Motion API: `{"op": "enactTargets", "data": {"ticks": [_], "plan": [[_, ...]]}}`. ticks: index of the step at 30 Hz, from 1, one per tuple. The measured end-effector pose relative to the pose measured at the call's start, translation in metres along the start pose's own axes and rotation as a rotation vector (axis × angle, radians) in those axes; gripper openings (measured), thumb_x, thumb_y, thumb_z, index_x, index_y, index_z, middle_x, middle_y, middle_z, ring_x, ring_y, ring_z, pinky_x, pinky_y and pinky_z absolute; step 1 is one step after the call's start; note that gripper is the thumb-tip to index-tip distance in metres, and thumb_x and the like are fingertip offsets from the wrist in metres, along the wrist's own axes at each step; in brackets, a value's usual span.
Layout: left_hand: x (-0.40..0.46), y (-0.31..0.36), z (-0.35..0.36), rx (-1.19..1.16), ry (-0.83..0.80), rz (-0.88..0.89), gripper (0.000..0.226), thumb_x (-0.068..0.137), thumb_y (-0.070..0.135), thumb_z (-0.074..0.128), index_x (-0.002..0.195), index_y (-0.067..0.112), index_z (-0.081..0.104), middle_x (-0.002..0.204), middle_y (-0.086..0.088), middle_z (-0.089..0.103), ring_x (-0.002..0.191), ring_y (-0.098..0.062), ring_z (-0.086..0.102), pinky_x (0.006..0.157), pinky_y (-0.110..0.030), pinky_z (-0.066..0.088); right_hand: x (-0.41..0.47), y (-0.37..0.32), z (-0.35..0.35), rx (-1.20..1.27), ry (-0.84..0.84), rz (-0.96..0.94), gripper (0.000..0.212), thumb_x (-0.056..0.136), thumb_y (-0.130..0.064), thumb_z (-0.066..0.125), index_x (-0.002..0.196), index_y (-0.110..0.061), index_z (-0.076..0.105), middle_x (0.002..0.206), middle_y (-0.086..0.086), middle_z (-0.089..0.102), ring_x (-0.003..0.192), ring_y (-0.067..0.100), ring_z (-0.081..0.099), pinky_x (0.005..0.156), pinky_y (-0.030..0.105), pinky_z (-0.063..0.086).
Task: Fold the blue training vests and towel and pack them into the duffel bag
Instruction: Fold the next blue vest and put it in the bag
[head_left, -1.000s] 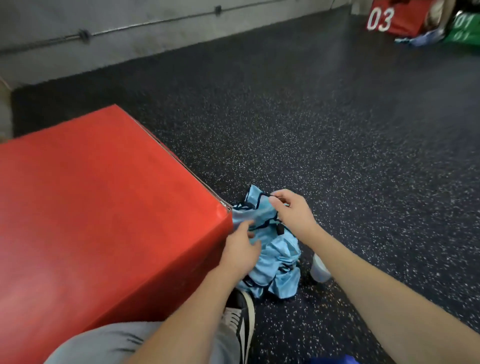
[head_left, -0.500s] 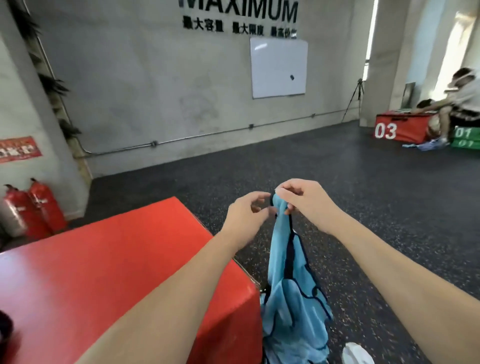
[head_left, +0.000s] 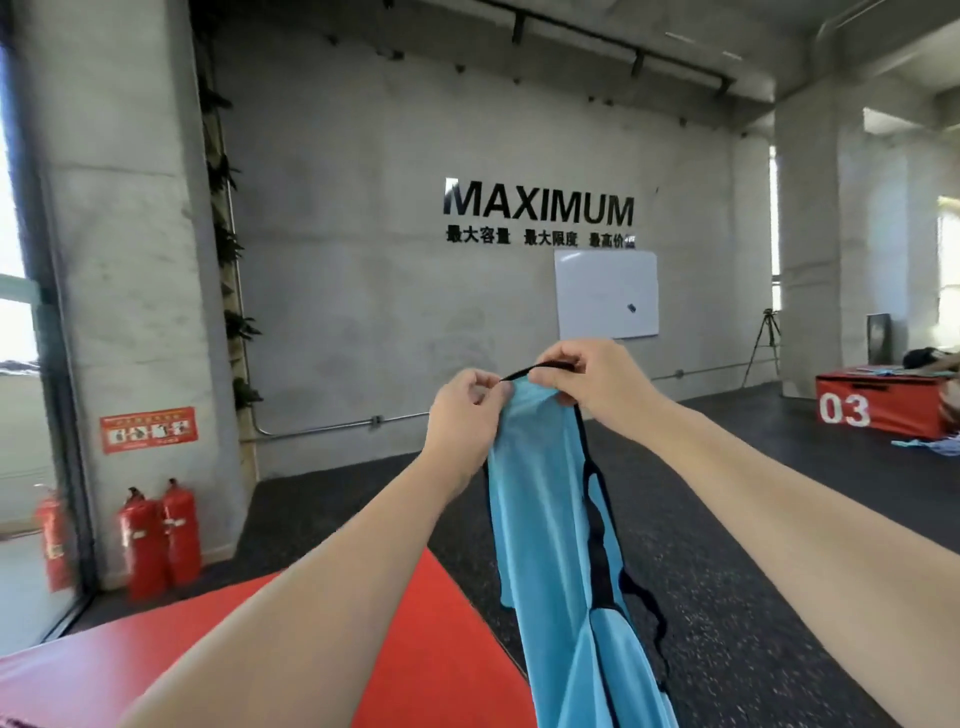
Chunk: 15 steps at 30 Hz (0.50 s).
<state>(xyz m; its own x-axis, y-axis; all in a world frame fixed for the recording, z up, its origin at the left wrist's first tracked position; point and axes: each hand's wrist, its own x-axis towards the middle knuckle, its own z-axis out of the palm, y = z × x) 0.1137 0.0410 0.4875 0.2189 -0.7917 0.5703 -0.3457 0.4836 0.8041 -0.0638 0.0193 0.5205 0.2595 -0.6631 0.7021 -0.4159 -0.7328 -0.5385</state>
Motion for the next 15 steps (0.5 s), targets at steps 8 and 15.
{"op": "enactTargets", "data": {"ticks": [8,15], "plan": [[0.020,0.049,-0.121,0.198,0.009,0.058,0.013,0.085,0.035,0.079,0.079,0.023,0.076,0.077,0.004,0.075,0.065,-0.008,0.063,0.062,-0.021,0.052,0.063,-0.083,0.016,-0.028,0.133,-0.132,0.012,0.093,-0.030,0.071,0.091,-0.020,0.077,0.081,-0.003,0.075,0.073,0.007,0.073,0.069,0.021,0.060],[0.024,0.056,-0.248,0.626,0.184,0.078,0.010,0.087,0.031,0.076,0.089,0.021,0.078,0.085,0.008,0.073,0.082,-0.010,0.064,0.064,-0.016,0.042,0.106,-0.114,0.035,0.084,0.223,-0.133,0.013,0.091,-0.033,0.073,0.080,-0.028,0.077,0.080,0.000,0.077,0.079,0.024,0.074,0.083,0.044,0.061]]}}
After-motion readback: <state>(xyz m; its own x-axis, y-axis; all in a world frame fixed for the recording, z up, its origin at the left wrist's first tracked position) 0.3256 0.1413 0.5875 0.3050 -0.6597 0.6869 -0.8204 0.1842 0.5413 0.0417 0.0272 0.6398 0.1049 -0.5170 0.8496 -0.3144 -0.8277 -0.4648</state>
